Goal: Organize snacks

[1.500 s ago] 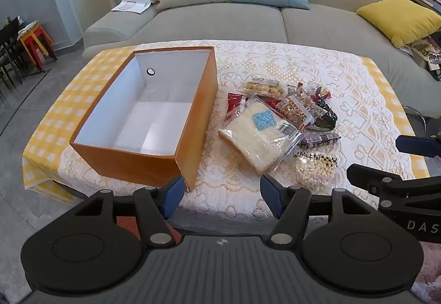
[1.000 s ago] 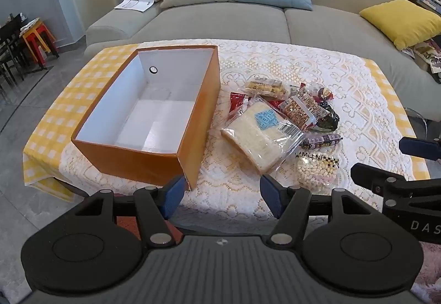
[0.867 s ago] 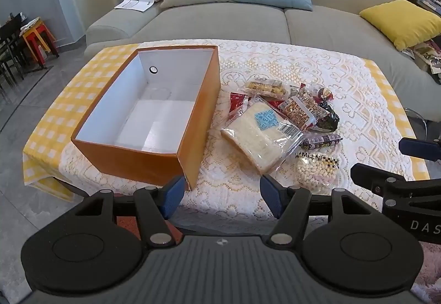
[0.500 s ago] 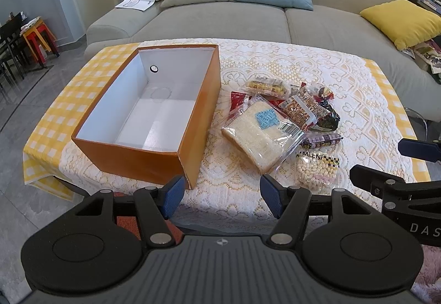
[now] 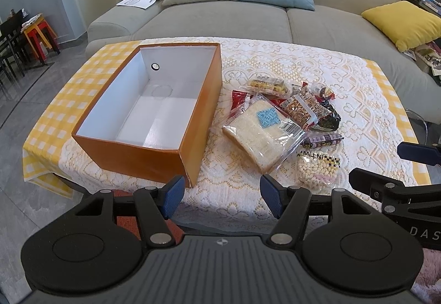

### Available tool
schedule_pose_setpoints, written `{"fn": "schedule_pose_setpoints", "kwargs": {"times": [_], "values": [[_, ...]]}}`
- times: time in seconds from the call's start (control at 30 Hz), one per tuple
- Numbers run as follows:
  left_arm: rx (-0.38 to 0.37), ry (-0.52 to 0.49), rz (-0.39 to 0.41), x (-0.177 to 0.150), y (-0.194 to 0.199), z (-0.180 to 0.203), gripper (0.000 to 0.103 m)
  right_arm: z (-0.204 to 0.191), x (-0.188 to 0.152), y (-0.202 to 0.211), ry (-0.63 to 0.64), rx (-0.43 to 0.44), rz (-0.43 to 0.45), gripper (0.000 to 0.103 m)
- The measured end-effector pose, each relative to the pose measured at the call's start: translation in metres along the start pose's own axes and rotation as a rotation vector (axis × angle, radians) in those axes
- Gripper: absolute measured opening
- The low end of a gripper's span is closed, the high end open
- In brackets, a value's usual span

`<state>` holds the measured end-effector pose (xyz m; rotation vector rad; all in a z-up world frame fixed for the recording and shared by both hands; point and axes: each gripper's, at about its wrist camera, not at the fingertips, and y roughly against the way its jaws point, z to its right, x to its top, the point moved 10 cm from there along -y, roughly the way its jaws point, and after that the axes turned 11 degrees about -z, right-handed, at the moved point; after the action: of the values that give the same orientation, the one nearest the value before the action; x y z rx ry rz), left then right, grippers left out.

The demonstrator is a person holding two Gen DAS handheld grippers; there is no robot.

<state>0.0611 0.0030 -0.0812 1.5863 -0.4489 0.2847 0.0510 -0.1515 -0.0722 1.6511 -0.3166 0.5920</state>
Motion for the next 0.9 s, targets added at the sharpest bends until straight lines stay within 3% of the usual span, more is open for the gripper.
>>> {"fn": "schedule_pose_setpoints", "kwargs": {"times": [0.9], "values": [[-0.003, -0.017, 0.009, 0.0007, 0.003, 0.0031, 0.075, 0.0, -0.002, -0.002, 0.004, 0.006, -0.005, 0.082]]}}
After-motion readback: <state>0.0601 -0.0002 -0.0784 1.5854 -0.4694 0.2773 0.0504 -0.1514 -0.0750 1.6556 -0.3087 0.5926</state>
